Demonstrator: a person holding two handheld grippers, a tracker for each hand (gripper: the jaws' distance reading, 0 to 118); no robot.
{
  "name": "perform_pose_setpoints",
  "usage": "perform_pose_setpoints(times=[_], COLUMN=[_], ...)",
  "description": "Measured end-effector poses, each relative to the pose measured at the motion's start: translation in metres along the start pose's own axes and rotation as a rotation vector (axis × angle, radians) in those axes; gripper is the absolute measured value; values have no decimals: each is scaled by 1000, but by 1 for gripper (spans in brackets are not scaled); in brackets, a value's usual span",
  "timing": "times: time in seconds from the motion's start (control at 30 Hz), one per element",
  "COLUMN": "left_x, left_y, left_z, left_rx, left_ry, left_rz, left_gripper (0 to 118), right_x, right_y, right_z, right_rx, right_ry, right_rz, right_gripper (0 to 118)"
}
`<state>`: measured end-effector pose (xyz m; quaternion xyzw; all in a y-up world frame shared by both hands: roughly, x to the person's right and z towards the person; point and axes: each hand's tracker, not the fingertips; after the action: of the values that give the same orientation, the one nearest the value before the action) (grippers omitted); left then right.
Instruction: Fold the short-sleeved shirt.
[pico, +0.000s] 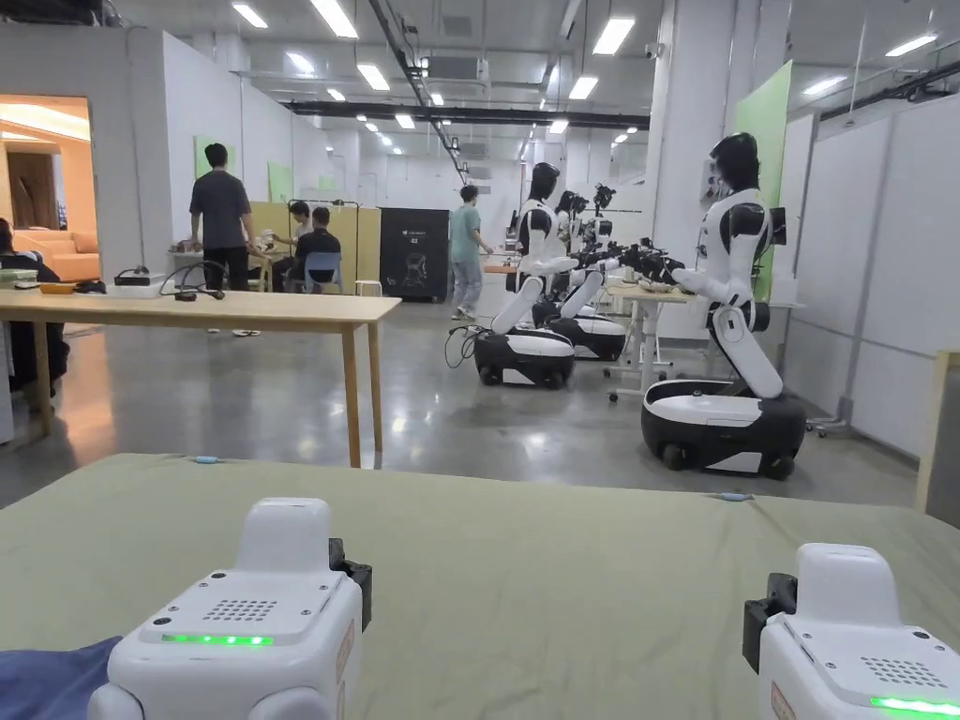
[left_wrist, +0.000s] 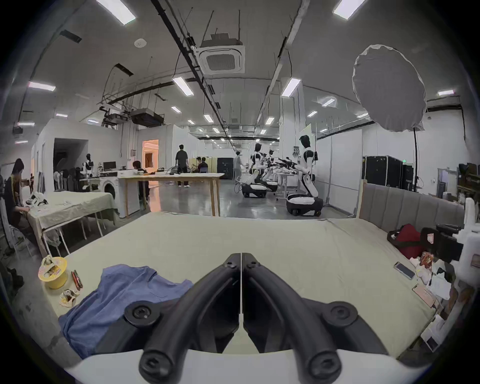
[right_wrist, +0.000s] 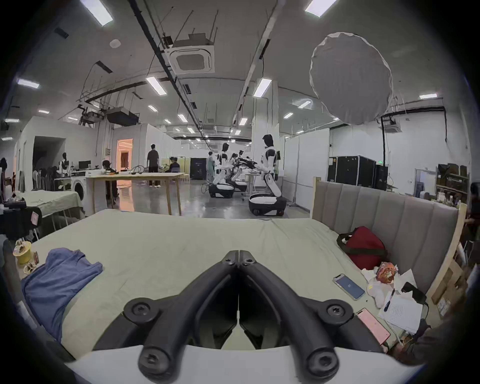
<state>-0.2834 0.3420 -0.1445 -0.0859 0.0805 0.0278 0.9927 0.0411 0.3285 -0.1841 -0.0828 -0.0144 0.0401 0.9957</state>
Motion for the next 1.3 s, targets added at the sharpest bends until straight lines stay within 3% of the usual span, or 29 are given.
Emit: perform_pose_setpoints(times=[0.1,0.23,0.53,0.7,0.83,1.03,1.3], left_x=[-19,-64,-180,-223,-242,-262,-265], left_y=[-6,-10,-14,-20,-26,-35,-49], left_z=[6,21,89,120,128,119,59], left_rx=[-11,-34,-27,-50,-63,-89,-185], left_ry=[50,154,492,598,624,634,507], left_rz=[-19,1,15,37,47,64,63], left_gripper=[0,0,0,0,0,0,0], right_x=[-6,-42,-200,-267,-292,-303,-302], right_y=[-7,-12,-6,-7,-11,-16,-29], right_z=[-4,-13,-9,7,11,5,-16], right_rx=[-16,-35,-1,13,-5,-16,-47], right_ry=[5,97,498,623,679,688,658], right_rz=[17,53,72,77,60,60,70], right_gripper=[1,1,1,1,1,1,1])
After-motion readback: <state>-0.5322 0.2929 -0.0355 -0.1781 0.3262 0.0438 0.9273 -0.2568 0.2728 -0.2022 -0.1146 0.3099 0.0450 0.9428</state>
